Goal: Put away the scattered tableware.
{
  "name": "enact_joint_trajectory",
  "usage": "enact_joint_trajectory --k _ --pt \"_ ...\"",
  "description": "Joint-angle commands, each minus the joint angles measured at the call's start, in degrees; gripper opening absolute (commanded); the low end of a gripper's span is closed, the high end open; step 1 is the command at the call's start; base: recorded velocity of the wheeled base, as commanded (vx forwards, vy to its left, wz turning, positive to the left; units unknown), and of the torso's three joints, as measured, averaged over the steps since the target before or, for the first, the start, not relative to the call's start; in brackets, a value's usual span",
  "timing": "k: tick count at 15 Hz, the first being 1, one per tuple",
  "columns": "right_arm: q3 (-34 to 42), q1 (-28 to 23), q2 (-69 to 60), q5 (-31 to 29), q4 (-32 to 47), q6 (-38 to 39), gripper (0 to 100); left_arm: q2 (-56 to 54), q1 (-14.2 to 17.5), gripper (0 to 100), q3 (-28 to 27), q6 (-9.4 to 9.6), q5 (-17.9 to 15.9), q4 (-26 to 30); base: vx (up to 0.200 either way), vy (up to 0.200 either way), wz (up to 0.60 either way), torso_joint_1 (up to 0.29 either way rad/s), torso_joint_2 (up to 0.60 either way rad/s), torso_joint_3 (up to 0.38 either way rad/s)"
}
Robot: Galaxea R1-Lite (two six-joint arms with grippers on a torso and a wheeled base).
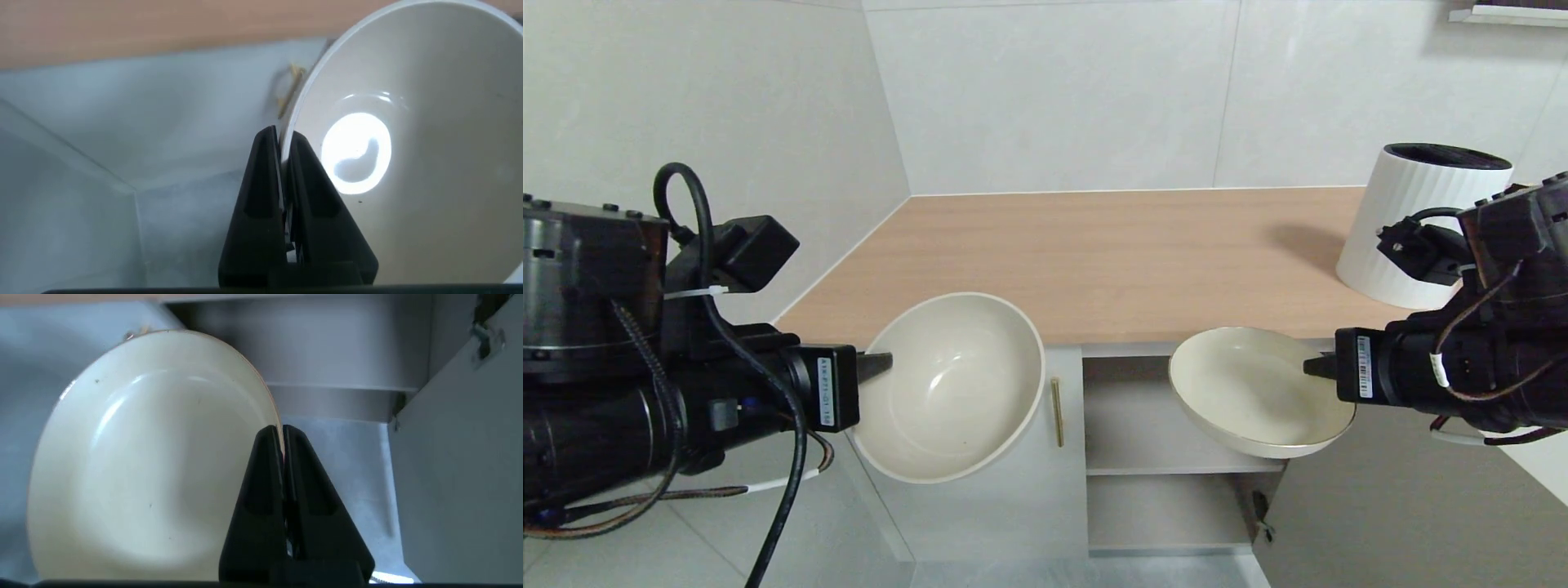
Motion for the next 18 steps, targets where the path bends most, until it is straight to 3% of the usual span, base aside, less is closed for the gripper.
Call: enact_joint_trajectory --k 1,11,18 --pt "1.1 -0.1 0.3 0.0 -0.5 -0.2 0 0.2 0.0 0 0.2 0.03 0.0 0.0 0.000 0.000 0.00 0.000 0.00 0.000" --pt "3.4 -0.1 1.8 -0.1 -4.8 -0.5 0 1.5 0.1 0 0.2 0.03 0.1 -0.1 0.000 0.000 0.00 -0.005 0.01 0.008" --pt "3.5 -0.1 2.5 -0.2 -4.8 -0.5 0 1.6 0.1 0 0.2 0.03 0.1 0.0 0.000 0.000 0.00 -0.163 0.42 0.258"
